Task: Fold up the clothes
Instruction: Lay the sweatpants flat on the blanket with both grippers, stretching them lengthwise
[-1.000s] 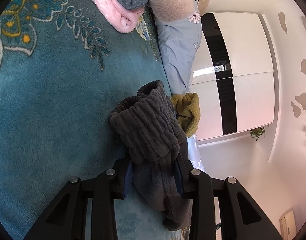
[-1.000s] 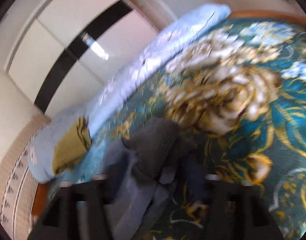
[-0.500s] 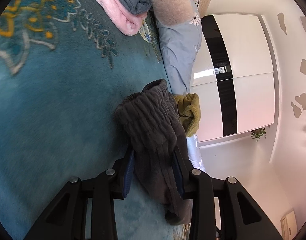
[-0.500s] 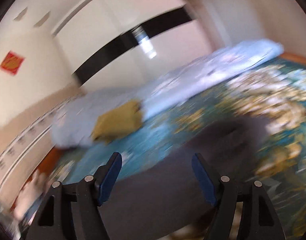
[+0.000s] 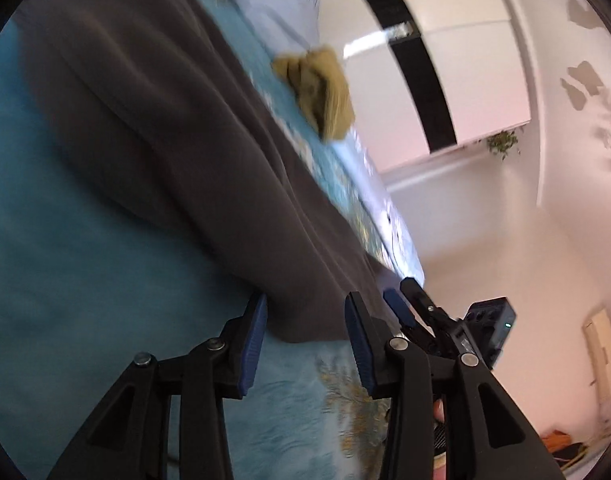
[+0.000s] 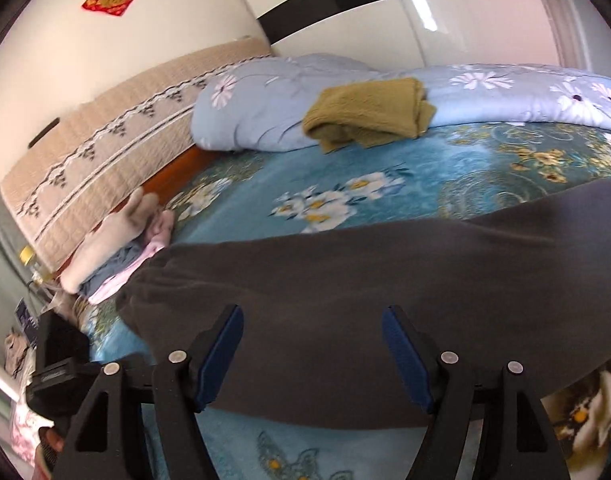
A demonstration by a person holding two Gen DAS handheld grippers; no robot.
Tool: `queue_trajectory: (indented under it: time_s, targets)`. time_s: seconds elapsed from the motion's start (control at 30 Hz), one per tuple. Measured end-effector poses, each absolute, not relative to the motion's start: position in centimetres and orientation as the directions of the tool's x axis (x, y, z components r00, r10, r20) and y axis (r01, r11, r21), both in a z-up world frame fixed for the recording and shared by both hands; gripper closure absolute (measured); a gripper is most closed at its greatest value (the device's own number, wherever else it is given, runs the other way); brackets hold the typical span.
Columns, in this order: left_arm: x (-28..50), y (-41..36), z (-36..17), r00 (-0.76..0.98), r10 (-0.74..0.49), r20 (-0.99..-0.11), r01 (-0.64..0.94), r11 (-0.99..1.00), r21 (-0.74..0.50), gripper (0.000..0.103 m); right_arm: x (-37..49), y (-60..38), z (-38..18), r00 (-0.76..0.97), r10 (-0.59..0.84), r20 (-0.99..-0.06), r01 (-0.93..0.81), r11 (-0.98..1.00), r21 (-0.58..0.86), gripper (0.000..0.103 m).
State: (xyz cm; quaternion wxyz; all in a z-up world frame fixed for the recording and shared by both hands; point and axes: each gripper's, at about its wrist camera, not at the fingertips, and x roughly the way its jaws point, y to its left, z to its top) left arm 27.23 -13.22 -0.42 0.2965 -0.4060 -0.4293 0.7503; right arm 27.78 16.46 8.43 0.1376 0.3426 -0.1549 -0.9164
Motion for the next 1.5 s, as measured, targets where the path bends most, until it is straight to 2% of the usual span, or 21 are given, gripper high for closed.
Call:
queue_trajectory:
  time_s: [0.23, 0.4, 0.57, 0.8, 0.9, 1.03, 1.13, 1.2, 1.5]
  targets:
    - [23.4, -12.8, 1.9, -0.47, 0.846, -0.253, -0.136, -0.353, -0.926, 0.063, 28.1, 15.6, 8.4, -0.658, -0.52, -0.545, 0.258, -0.835, 0.486, 0.027]
    - [21.8, -14.1, 2.0, -0.496, 0.831, -0.251, -0.124, -0.354, -0.927, 0.062, 28.2, 13.8, 8.1, -0.584, -0.603, -0.544, 0.34, -0.79, 0.511, 0.027]
    - [20.9, -14.9, 1.5, -0.487, 0.834, -0.258, -0.115, -0.354, -0.928, 0.062, 28.4, 9.5, 6.6, -0.448, -0.636, -0.628, 0.443, -0.768, 0.463, 0.027]
    - [24.6, -20.6, 2.0, -0.623, 0.743, -0.243, -0.159, -0.425, -0.891, 0.058, 28.3, 4.6, 3.2, -0.301, -0.569, -0.765, 0.5, -0.778, 0.381, 0.027]
    - [25.1, -22.7, 1.7, -0.67, 0.703, -0.236, -0.138, -0.431, -0.892, 0.056, 28.5, 3.6, 3.1, -0.33, -0.527, -0.783, 0.516, -0.796, 0.318, 0.027]
    - [24.9, -23.7, 1.2, -0.682, 0.701, -0.208, -0.125, -0.392, -0.911, 0.056, 28.5, 3.4, 3.1, -0.358, -0.51, -0.782, 0.473, -0.821, 0.319, 0.027]
    - [25.6, -23.8, 1.6, -0.679, 0.699, -0.225, -0.132, -0.418, -0.899, 0.056, 28.8, 2.9, 4.2, -0.473, -0.413, -0.778, 0.463, -0.868, 0.179, 0.028]
    - [25.6, -23.9, 1.7, -0.68, 0.696, -0.233, -0.134, -0.431, -0.892, 0.056, 28.6, 3.6, 5.5, -0.553, -0.399, -0.731, 0.446, -0.883, 0.145, 0.028]
    - [24.6, -24.2, -0.1, -0.681, 0.681, -0.27, -0.044, -0.406, -0.913, 0.055, 25.7, 3.3, 5.9, -0.617, -0.373, -0.693, 0.403, -0.906, 0.128, 0.027]
